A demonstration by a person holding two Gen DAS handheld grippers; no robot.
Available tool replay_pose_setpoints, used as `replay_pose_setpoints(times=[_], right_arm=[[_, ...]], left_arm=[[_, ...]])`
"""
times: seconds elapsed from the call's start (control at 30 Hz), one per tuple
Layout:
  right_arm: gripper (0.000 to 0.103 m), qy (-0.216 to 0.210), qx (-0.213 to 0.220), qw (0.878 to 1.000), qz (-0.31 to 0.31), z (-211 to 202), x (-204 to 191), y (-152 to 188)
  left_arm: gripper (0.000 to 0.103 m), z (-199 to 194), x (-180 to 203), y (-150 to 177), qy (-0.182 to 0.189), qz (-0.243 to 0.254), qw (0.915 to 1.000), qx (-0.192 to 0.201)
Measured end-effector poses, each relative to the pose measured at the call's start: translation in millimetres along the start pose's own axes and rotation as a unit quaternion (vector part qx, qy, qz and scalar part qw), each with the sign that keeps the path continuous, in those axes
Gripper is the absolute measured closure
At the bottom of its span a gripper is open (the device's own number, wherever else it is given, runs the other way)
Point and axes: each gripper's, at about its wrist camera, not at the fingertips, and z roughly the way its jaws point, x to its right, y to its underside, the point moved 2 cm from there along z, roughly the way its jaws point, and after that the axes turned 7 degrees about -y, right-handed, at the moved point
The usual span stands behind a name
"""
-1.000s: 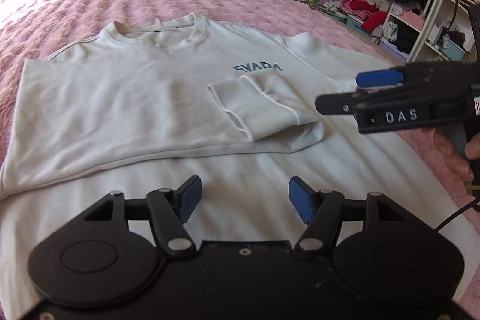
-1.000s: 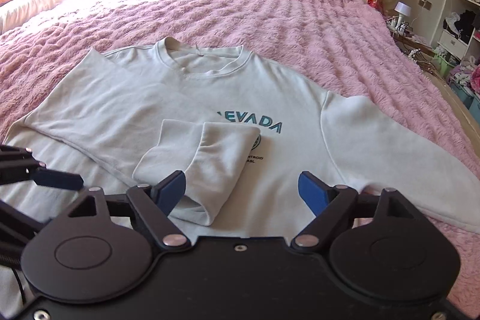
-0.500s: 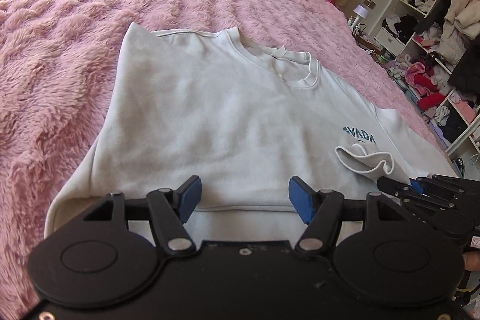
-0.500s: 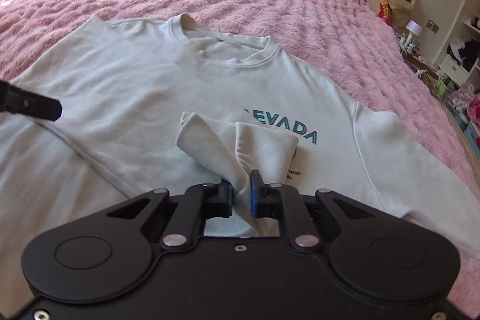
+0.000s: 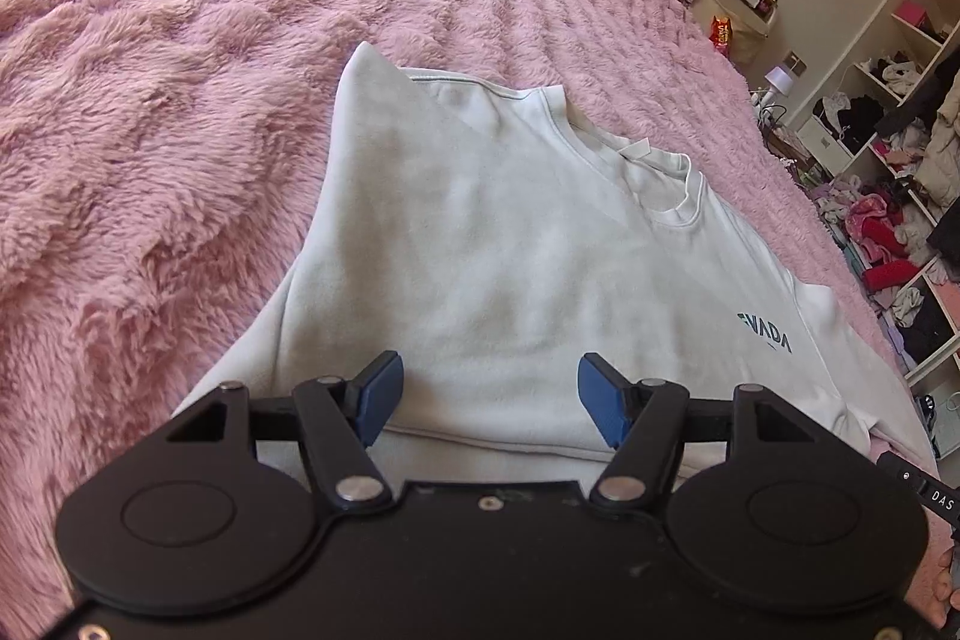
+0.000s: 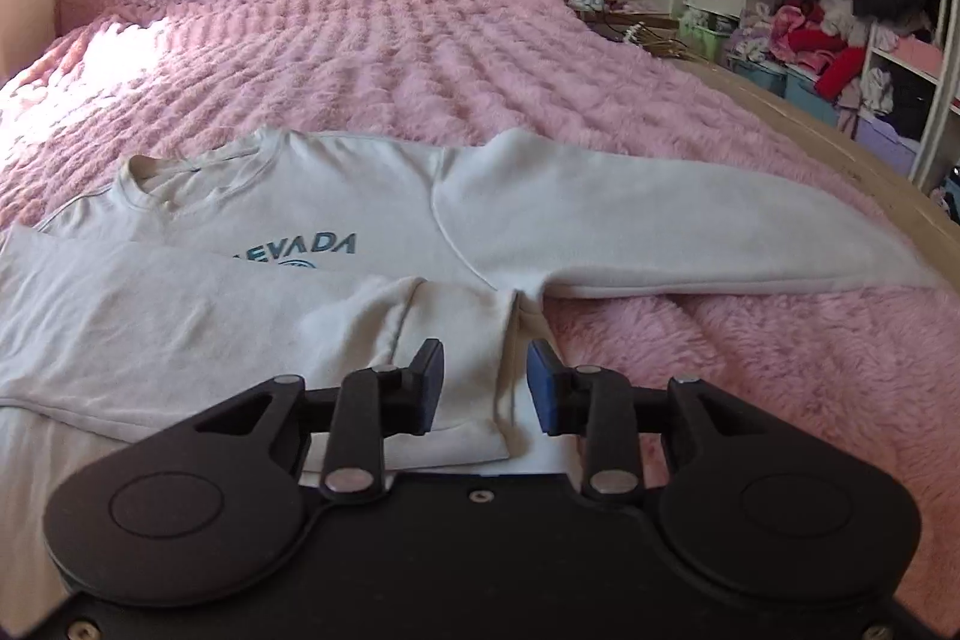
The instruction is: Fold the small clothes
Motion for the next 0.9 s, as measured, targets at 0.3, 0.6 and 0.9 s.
replay_pose_setpoints(times=[0.3, 0.6, 0.9], right_arm=[[0.039, -0.062, -0.016, 0.992, 0.110, 23, 31, -7], [0.084, -0.103, -0.050, 0.987, 0.111, 63, 31, -22], [0.050, -0.118, -0.013, 0.979, 0.166, 35, 76, -17]], left_arm=[[0.037, -31, -25, -8, 0.000, -0.076, 0.9969, 0.023], [0.037, -14, -51, 7, 0.027, -0.158, 0.9870, 0.001], [0.037, -27, -43, 5, 0.027, -0.134, 0.9906, -0.012]])
